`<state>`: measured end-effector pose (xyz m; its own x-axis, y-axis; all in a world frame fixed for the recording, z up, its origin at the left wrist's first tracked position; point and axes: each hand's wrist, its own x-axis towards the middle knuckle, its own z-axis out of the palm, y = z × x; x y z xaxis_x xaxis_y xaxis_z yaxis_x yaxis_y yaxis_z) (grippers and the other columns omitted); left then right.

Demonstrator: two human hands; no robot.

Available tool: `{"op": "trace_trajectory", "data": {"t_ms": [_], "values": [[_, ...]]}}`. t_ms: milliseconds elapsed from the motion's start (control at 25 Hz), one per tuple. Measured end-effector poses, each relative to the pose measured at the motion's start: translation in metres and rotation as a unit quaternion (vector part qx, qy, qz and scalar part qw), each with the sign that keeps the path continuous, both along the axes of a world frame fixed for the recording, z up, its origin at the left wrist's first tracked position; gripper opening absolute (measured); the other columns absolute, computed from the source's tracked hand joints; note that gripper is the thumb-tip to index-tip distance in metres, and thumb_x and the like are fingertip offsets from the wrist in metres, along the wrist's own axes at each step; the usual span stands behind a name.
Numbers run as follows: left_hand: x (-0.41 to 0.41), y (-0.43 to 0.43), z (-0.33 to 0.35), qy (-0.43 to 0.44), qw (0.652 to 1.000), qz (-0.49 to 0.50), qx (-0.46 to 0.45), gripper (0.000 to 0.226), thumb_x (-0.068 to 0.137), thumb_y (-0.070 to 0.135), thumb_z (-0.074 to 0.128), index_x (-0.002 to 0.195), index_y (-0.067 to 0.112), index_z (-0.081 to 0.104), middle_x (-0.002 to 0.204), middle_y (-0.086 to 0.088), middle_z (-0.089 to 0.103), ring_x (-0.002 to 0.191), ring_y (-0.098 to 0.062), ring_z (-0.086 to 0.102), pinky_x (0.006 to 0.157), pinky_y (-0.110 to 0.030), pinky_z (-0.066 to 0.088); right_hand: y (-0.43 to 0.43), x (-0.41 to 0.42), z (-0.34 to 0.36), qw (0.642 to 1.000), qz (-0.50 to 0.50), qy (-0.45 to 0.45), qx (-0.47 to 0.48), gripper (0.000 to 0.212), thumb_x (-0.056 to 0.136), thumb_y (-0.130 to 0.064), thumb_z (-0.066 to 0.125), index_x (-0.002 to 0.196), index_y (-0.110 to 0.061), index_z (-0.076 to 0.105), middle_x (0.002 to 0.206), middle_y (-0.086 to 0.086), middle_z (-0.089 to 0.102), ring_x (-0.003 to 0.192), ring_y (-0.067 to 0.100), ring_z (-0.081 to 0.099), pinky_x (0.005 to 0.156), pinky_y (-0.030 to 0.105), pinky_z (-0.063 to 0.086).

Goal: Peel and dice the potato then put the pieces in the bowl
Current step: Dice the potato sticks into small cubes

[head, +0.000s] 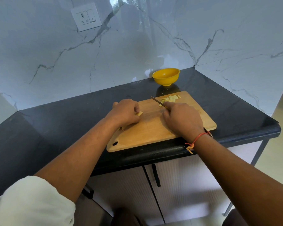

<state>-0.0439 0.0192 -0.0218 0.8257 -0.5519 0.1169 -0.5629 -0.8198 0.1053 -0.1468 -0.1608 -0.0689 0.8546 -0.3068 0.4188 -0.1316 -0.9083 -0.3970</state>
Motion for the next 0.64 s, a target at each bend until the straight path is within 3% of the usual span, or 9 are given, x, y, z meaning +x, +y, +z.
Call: {"op": "trace_trajectory", "data": {"t_ms": [80, 200, 440, 640], "values": [[0.000, -0.001, -0.003, -0.020, 1.000, -0.015, -0.004, 0.012, 0.086, 0.028, 0.073, 0.095, 0.032, 0.065, 0.105, 0.011, 0.054, 0.101, -0.008, 0.047, 0.096, -0.037, 0.032, 0.000, 0.000, 0.000, 1.000, -0.001, 0.000, 0.002, 0.039, 0.103, -0.040, 0.040, 0.138, -0.033, 0.057, 0.094, -0.001, 0.069, 0.072, 0.014, 0.057, 0.057, 0.028, 0.048], [0.000, -0.002, -0.007, -0.012, 0.999, -0.034, -0.012, 0.012, 0.088, 0.025, 0.071, 0.096, 0.033, 0.068, 0.107, 0.012, 0.057, 0.104, -0.008, 0.048, 0.104, -0.042, 0.035, 0.000, 0.000, 0.000, 1.000, -0.001, -0.002, -0.002, 0.039, 0.103, -0.040, 0.040, 0.138, -0.032, 0.057, 0.093, 0.000, 0.070, 0.072, 0.014, 0.057, 0.057, 0.028, 0.047], [0.000, -0.002, -0.007, 0.030, 0.999, -0.010, -0.044, 0.025, 0.090, 0.020, 0.069, 0.113, 0.028, 0.064, 0.103, 0.011, 0.065, 0.099, -0.010, 0.059, 0.105, -0.046, 0.045, 0.000, 0.000, 0.000, 1.000, 0.002, -0.004, 0.001, 0.039, 0.103, -0.040, 0.040, 0.137, -0.033, 0.058, 0.094, 0.000, 0.070, 0.076, 0.016, 0.060, 0.059, 0.029, 0.048], [-0.003, -0.011, -0.012, 0.003, 0.996, 0.009, -0.087, 0.026, 0.084, 0.016, 0.074, 0.104, 0.028, 0.063, 0.091, 0.011, 0.064, 0.090, -0.010, 0.061, 0.101, -0.046, 0.047, 0.000, -0.001, 0.001, 1.000, -0.001, -0.003, 0.001, 0.038, 0.103, -0.039, 0.040, 0.135, -0.032, 0.059, 0.092, 0.001, 0.069, 0.074, 0.017, 0.060, 0.058, 0.030, 0.050]]}}
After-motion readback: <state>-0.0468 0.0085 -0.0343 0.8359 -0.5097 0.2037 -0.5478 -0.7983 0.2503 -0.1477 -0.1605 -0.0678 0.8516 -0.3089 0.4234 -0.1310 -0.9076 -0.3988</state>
